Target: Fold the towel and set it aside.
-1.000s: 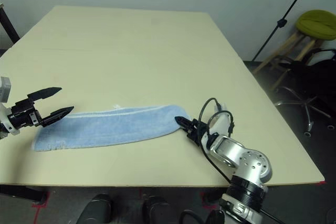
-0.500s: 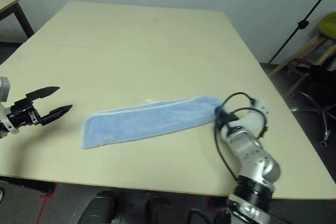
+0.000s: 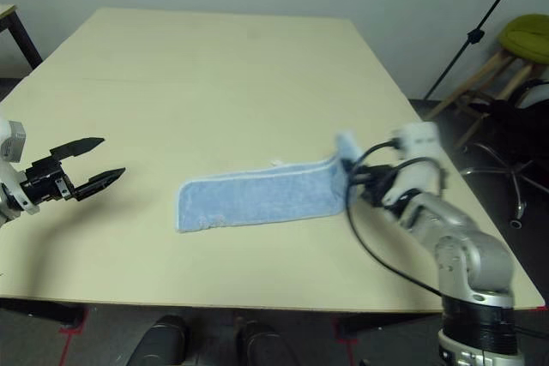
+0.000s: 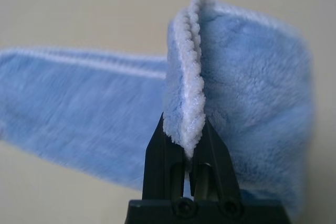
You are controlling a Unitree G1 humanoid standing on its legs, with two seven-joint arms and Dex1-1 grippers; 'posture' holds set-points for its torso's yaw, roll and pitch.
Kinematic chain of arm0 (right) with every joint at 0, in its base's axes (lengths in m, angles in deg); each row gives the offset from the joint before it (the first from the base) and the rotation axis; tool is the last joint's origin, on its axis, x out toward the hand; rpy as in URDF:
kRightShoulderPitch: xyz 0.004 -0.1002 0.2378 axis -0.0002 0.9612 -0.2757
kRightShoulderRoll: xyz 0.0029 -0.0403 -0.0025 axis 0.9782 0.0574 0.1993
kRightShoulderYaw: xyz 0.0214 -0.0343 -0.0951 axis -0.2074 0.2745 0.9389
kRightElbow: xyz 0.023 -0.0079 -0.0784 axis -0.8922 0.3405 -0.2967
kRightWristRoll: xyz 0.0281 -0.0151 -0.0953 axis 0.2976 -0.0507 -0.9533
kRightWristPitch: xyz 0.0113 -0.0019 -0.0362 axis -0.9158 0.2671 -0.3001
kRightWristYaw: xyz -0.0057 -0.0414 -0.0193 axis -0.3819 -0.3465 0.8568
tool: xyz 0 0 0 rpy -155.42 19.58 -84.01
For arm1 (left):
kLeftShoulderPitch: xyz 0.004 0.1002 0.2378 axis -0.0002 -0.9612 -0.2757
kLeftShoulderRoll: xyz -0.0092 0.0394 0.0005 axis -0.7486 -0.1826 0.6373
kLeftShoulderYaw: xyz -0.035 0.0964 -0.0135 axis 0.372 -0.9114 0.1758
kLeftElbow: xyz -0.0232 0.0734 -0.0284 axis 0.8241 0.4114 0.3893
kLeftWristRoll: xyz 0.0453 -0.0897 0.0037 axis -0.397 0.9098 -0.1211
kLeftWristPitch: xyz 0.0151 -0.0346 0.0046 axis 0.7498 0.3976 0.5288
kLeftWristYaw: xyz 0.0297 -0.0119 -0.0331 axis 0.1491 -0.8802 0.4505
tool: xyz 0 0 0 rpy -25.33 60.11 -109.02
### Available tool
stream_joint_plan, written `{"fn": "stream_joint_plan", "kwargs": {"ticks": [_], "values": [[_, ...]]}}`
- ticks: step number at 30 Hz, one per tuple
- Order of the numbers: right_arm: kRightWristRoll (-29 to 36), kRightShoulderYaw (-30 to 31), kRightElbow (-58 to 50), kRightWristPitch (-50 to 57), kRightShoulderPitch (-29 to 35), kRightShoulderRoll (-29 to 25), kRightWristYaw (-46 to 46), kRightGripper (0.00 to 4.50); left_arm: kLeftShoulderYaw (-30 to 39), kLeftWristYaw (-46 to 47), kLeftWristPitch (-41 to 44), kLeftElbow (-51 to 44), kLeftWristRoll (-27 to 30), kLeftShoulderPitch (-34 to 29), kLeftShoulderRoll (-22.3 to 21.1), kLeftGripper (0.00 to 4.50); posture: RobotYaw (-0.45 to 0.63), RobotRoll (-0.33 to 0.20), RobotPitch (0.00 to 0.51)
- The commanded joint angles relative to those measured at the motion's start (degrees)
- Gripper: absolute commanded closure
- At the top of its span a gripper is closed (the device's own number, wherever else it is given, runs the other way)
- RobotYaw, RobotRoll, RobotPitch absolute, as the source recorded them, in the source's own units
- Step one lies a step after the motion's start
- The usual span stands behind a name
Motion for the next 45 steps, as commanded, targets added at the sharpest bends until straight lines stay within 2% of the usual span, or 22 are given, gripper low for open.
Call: {"fn": "stream_joint_plan", "kwargs": {"ticks": [1,8,11,14,17,20,21,23,27,29,33,38,39,42,45], "values": [[-2.34,2.71,0.47,1.4,0.51,0.69,0.38,4.46,-1.26,1.52,1.43,-1.9,-0.84,-1.62,0.87,0.0,0.15,0.0,0.088],[-6.61,6.61,2.78,1.43,-0.18,0.37,-1.37,4.46,-2.22,4.34,3.32,-3.82,-0.79,-2.72,2.72,0.0,0.16,0.0,0.084],[-5.3,5.85,1.0,2.63,-0.06,-0.52,-3.7,3.73,-2.9,6.84,5.91,-4.58,-0.66,-1.68,3.62,0.0,0.15,0.0,0.08],[-1.21,2.85,-1.09,5.92,-0.22,-3.21,-7.91,2.66,-3.91,11.71,8.92,-5.97,-2.56,0.16,4.28,0.0,0.15,0.0,0.078],[3.91,-1.5,-1.97,8.36,-0.08,-9.56,-15.89,1.62,-6.49,14.83,18.37,-7.63,-1.84,4.55,4.29,0.0,0.14,0.0,0.076],[5.26,-2.96,-1.02,8.96,-0.62,-15.54,-21.3,0.44,-8.59,13.67,18.1,-6.42,-2.35,9.78,5.28,0.0,0.14,0.0,0.072],[5.95,-4.51,0.33,8.6,-2.11,-16.03,-21.85,0.06,-9.73,13.6,18.24,-5.24,-2.93,12.36,5.97,0.0,0.13,0.0,0.071],[5.81,-7.98,5.01,6.28,-6.39,-15.13,-20.42,0.03,-11.8,13.93,17.91,-2.69,-3.52,17.75,8.86,0.0,0.13,0.0,0.069],[-6.68,-7.7,17.79,-9.58,-12.85,-12.45,-11.8,0.03,-16.82,15.64,18.02,2.24,-5.02,25.94,17.88,0.0,0.12,0.0,0.071],[-9.01,-7.33,21.99,-14.7,-14.79,-11.0,-11.36,0.03,-20.25,15.48,16.21,4.25,-7.05,28.33,22.16,0.0,0.1,0.0,0.075],[-8.97,-8.72,22.86,-19.76,-15.75,-5.0,-9.22,0.03,-25.95,14.72,11.42,10.0,-11.27,31.72,29.31,0.0,0.08,0.0,0.076],[-13.3,-7.51,25.19,-24.59,-12.6,-1.82,-7.47,0.03,-30.65,13.76,4.85,20.51,-16.48,35.17,35.3,0.0,0.07,0.0,0.071],[-13.17,-7.49,25.08,-24.64,-11.86,-1.25,-7.77,0.01,-31.39,13.74,3.03,22.45,-17.67,35.54,36.02,0.18,0.06,0.0,0.069],[-12.37,-7.12,23.6,-23.73,-9.76,0.38,-8.62,0.63,-31.68,13.93,0.83,26.05,-19.11,35.92,38.07,0.9,0.06,0.0,0.067],[-12.82,-6.42,22.89,-23.28,-8.41,2.12,-8.11,1.73,-31.33,14.02,-0.28,27.69,-19.94,35.61,38.88,1.98,0.06,0.0,0.067]]}}
